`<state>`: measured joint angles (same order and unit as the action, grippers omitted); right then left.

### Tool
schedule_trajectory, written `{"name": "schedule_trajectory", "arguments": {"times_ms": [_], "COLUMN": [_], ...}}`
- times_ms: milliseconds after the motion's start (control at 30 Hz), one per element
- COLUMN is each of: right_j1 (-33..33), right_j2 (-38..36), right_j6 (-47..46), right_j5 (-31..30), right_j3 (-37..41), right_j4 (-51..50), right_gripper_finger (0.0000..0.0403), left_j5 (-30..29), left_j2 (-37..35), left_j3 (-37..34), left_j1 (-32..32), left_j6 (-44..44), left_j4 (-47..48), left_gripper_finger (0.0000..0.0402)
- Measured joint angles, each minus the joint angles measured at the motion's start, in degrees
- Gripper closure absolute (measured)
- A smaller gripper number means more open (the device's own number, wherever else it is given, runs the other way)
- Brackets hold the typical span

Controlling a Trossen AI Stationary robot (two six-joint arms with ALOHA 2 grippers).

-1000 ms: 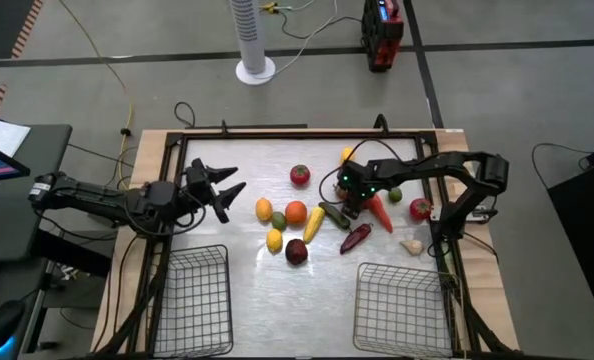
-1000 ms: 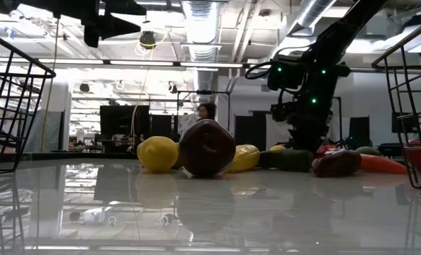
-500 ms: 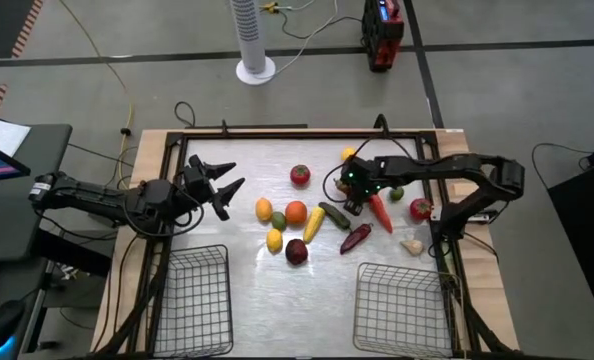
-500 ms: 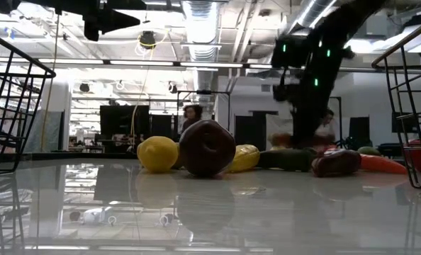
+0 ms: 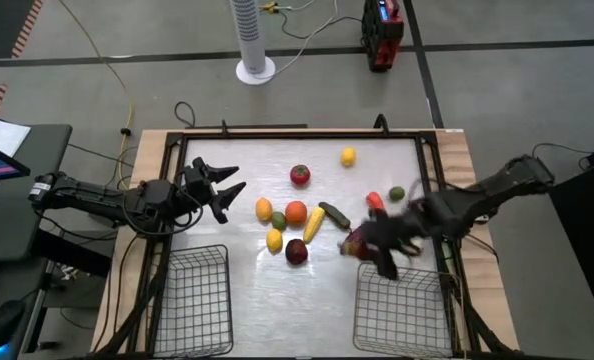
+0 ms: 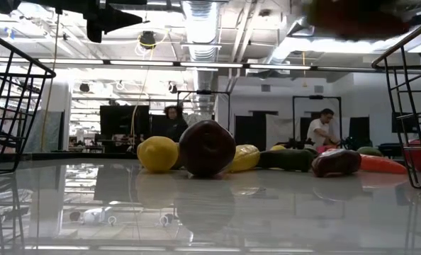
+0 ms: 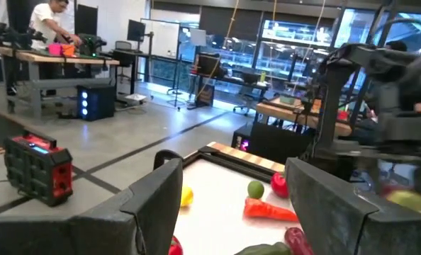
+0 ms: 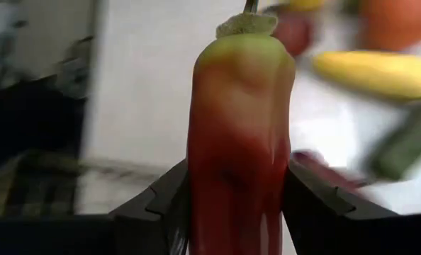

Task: Sort produce into baskets
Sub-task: Put the top red bell pepper into the gold wire basket, then put the carrot into the gold wire basket

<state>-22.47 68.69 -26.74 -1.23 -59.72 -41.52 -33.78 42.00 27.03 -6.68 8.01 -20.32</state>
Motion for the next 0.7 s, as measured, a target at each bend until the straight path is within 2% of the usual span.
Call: {"name": "schedule_trajectory", "arguments": {"times_ms": [167, 333, 500, 700], "right_j1": [-13.3, -21.8, -22.6, -20.1], "right_j2": [0.8, 5.2, 9.2, 7.5], "right_j6": [-11.4, -21.4, -29.3, -30.9], "right_j5": [-4.3, -10.7, -9.1, -4.2], "right_j3": [0.0, 0.0, 0.1, -0.2], "right_j4": [-0.4, -3.9, -9.2, -8.3], "right_gripper_finger": [0.0188, 0.0179, 0.0145, 0.0100], "left_j5": [0.0, -0.6, 1.1, 3.4], "left_j2": [0.0, 0.0, 0.0, 0.0], "left_j3": [0.0, 0.0, 0.0, 0.0], "left_j1": [0.0, 0.0, 0.0, 0.0], "left_j6": [0.0, -1.6, -2.1, -1.5], "left_j4": [0.0, -2.0, -2.8, -2.8], "left_gripper_finger": [0.0164, 0.0164, 0.0164, 0.0164]}}
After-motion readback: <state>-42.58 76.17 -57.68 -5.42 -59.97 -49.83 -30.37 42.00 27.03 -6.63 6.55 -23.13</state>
